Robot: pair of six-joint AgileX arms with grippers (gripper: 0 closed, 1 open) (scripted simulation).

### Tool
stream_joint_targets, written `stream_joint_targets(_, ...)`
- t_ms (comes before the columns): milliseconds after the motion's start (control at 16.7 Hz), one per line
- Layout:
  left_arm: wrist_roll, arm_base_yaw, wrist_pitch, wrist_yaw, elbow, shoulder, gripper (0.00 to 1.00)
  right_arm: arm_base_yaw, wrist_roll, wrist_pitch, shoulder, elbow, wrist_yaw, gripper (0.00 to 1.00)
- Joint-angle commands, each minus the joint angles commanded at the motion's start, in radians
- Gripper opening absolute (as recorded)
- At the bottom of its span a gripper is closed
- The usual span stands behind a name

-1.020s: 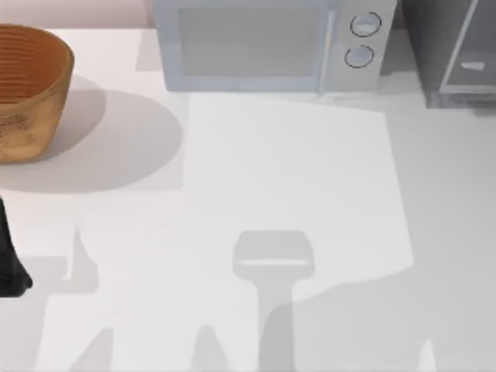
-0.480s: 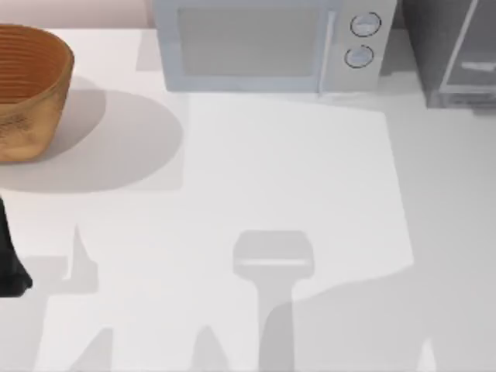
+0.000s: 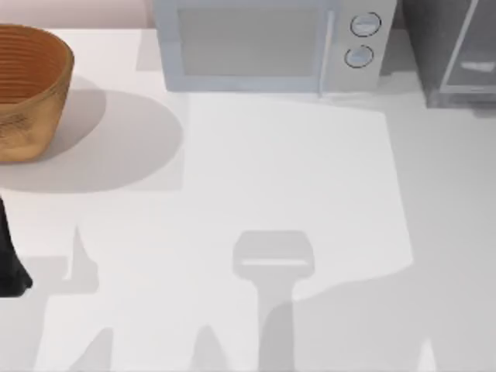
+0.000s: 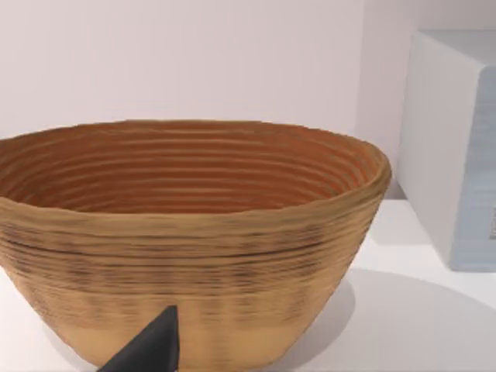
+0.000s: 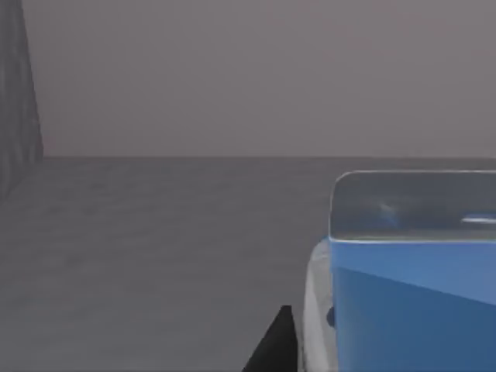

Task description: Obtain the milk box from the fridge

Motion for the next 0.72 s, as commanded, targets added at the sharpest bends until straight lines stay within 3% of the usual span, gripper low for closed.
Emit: stream_joint_targets(720,0.0,0.0,0.0,0.0,0.0,0.0,1.0,-0.003,0.003,-0.142,-0.147,-0.005,-0.001,0.0)
